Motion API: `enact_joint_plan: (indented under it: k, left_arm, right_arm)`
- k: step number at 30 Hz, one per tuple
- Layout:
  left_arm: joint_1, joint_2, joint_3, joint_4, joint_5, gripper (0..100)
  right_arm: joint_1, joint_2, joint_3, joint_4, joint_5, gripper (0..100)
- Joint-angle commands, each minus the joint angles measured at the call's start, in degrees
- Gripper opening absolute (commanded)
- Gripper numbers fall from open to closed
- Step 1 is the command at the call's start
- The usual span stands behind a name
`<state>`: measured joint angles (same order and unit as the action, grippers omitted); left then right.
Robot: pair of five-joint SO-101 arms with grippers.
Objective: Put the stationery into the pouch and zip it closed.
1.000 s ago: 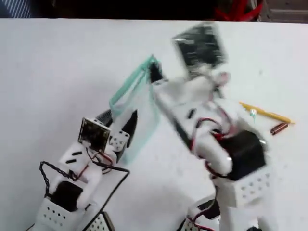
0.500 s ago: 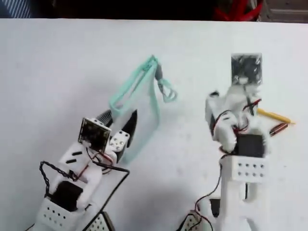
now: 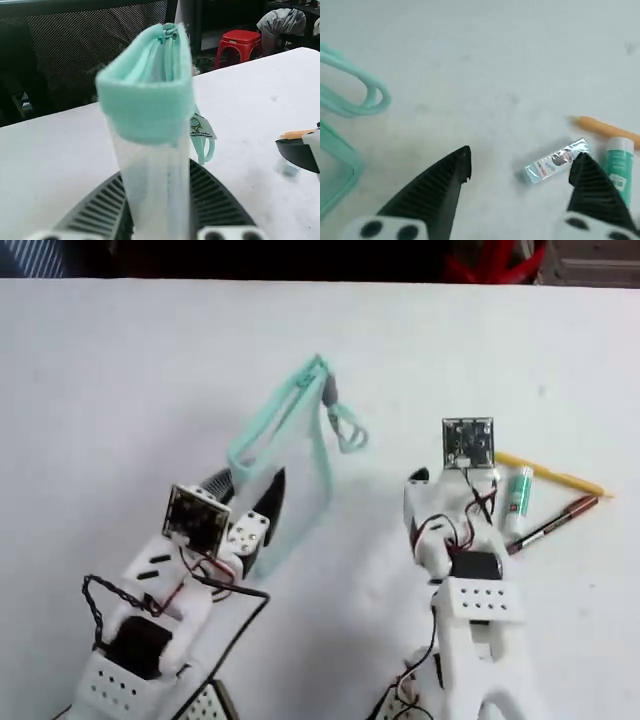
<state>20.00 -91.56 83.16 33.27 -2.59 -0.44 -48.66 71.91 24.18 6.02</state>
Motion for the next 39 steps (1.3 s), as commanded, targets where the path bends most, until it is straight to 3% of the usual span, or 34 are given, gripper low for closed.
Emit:
enact_joint_plan:
  k: [1, 39]
  left_arm:
    - [0.22, 0.22, 0.09, -0.53, -0.79, 11]
    - [0.22, 0.22, 0.18, -0.53, -0.79, 11]
  right_arm:
    - [-0.40, -1.01, -0.35, -1.36, 0.09, 30.7]
    - [-0.22, -1.45, 0.79, -1.89, 0.09, 30.7]
